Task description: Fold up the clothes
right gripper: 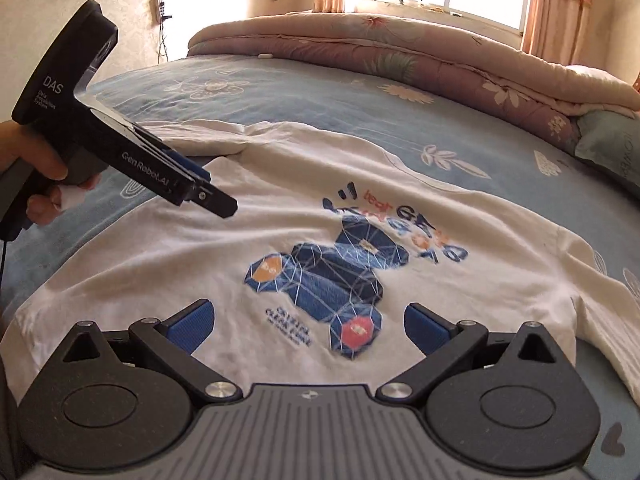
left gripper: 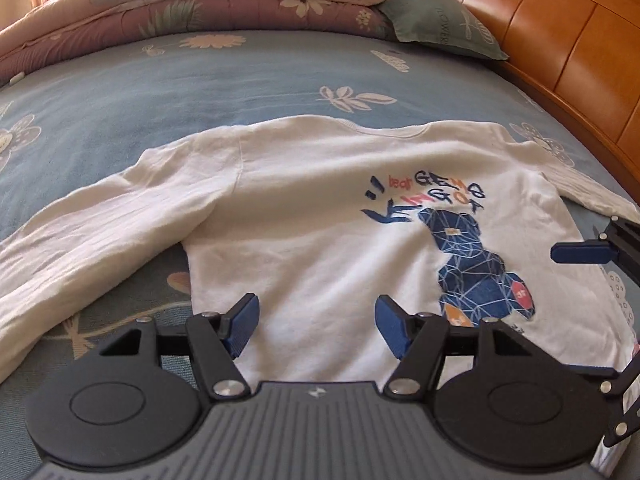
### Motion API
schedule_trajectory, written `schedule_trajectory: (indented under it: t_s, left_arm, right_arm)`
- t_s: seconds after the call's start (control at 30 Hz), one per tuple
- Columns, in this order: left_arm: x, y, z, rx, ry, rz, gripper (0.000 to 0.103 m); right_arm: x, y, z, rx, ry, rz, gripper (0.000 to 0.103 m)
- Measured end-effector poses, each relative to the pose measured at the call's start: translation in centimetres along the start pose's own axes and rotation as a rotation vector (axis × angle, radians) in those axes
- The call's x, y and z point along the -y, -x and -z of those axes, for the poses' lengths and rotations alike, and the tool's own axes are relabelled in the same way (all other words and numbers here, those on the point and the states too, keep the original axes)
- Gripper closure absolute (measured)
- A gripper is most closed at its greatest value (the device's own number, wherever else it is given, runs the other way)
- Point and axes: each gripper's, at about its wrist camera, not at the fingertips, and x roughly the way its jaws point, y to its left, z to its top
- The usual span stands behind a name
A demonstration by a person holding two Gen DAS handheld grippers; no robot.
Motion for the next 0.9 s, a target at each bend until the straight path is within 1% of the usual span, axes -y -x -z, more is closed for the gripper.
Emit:
schedule_trajectory:
  t_s: [0.03, 0.1, 0.17, 0.2, 0.27, 0.37, 0.47, 0.53, 0.63, 0.67, 0.73, 0.77, 0.83, 0.9]
  left_arm:
    - [-0.2, -0.3, 0.0, -0.004, 0.003, -0.004, 0.039]
    - [-0.6, -1.0, 0.1, -0.013, 0.010, -0.011, 0.038]
    - [-1.0, -1.7, 0.1, -0.022, 0.016, -0.018, 0.038]
    - [-1.2, -2.1, 0.2, -0.026, 0.019, -0.022, 0.038]
    - [-1.5, -2.3, 0.2, -0.027, 0.020, -0.018, 0.038]
    - [-1.7, -2.3, 0.2, -0.023, 0.012, -0.009, 0.038]
    - [-1.6, -2.3, 0.2, -0.021, 0.000, -0.009, 0.037]
    - [-1.5, -2.3, 0.2, -0.022, -0.002, -0.014, 0.037]
    - [-1.1, -2.4, 0.1, -0.030, -0.012, -0.031, 0.037]
    - [-1.0, -2.5, 0.1, -0.032, -0.011, -0.036, 0.036]
    - [-1.0, -2.5, 0.0, -0.035, -0.003, -0.041, 0.036]
    - [-1.0, -2.6, 0.0, -0.035, 0.001, -0.041, 0.036]
    - [-1.1, -2.6, 0.0, -0.034, 0.002, -0.038, 0.036]
    - [-1.2, -2.5, 0.1, -0.031, 0.001, -0.035, 0.036]
  right_arm:
    - [0.0, -1.2, -0.7, 0.007, 0.000, -0.009, 0.000]
    - [0.1, -3.6, -1.7, 0.007, -0.010, -0.032, 0.000]
    - [0.3, -5.9, -1.3, -0.044, -0.008, -0.034, 0.000]
    - [0.5, -5.8, -0.7, -0.046, -0.012, -0.039, 0.000]
    - [1.4, -4.3, 1.0, -0.010, -0.031, -0.046, 0.000]
    - [2.6, -0.7, 4.2, -0.039, -0.028, -0.001, 0.000]
    - [4.0, 3.2, 7.8, -0.040, -0.086, 0.000, 0.000]
    - [4.4, 5.1, 9.1, -0.056, -0.107, 0.011, 0.000]
    - [3.7, 6.8, 9.2, -0.073, -0.108, 0.048, 0.000]
    - [3.4, 7.3, 9.1, -0.062, -0.111, 0.047, 0.000]
    - [2.5, 7.7, 8.9, -0.020, -0.132, 0.003, 0.000]
    - [2.1, 7.7, 8.9, -0.015, -0.140, -0.010, 0.000]
    - [1.4, 7.0, 9.8, -0.072, -0.133, 0.013, 0.000]
    - [1.3, 8.0, 11.6, -0.076, -0.090, 0.060, 0.000]
